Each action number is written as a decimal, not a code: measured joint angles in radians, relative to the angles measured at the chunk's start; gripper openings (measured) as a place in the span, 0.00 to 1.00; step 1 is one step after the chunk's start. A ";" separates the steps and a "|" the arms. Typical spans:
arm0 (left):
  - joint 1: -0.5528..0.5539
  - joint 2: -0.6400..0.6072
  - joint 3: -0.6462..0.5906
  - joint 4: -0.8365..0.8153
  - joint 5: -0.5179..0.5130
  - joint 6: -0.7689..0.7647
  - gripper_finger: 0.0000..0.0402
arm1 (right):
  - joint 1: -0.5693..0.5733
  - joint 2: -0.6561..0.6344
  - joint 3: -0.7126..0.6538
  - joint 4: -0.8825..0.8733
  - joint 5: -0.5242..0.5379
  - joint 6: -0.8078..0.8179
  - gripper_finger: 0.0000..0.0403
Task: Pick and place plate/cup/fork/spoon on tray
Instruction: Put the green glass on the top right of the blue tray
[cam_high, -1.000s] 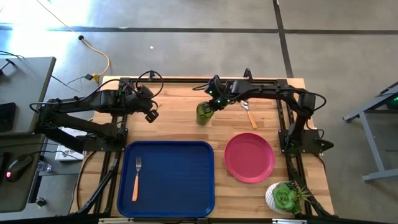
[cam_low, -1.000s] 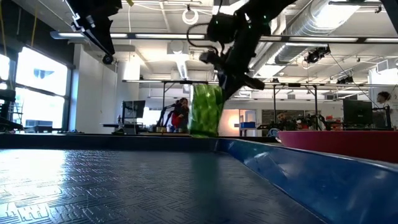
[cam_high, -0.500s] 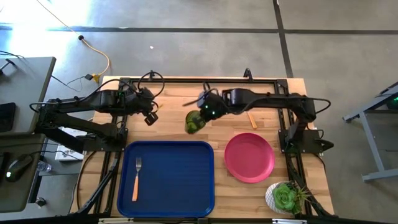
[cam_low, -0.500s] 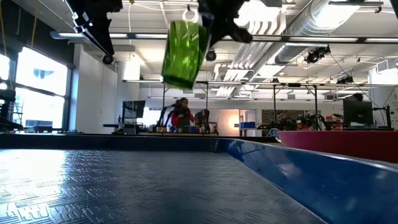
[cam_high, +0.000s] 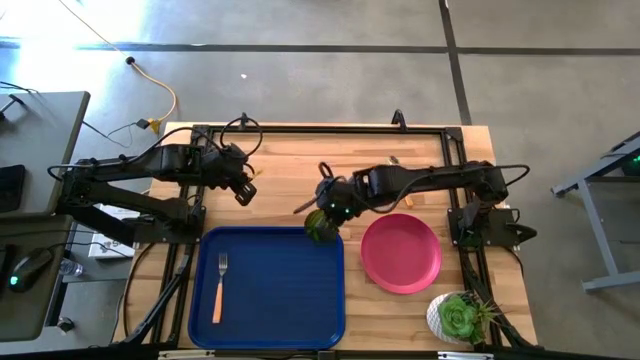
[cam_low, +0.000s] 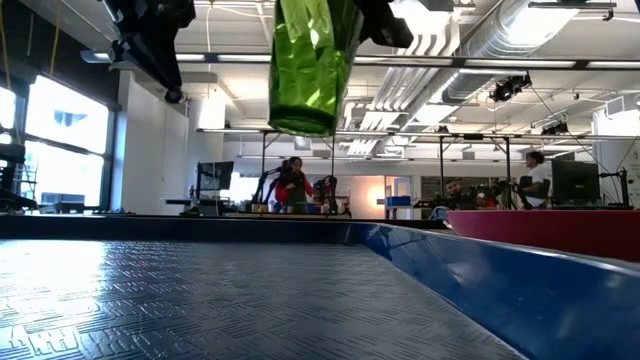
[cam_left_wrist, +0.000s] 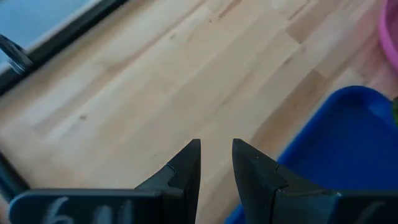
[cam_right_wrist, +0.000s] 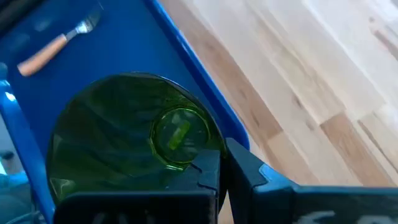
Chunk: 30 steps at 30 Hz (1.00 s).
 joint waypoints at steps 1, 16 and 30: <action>0.000 0.000 0.000 0.000 0.014 -0.016 0.20 | 0.007 0.008 0.000 -0.004 -0.001 0.001 0.00; -0.009 0.000 0.000 -0.008 0.070 -0.120 0.20 | 0.104 0.169 -0.002 0.018 0.027 0.036 0.00; -0.009 0.000 0.000 -0.008 0.070 -0.132 0.20 | 0.116 0.214 -0.003 0.033 0.064 0.091 0.00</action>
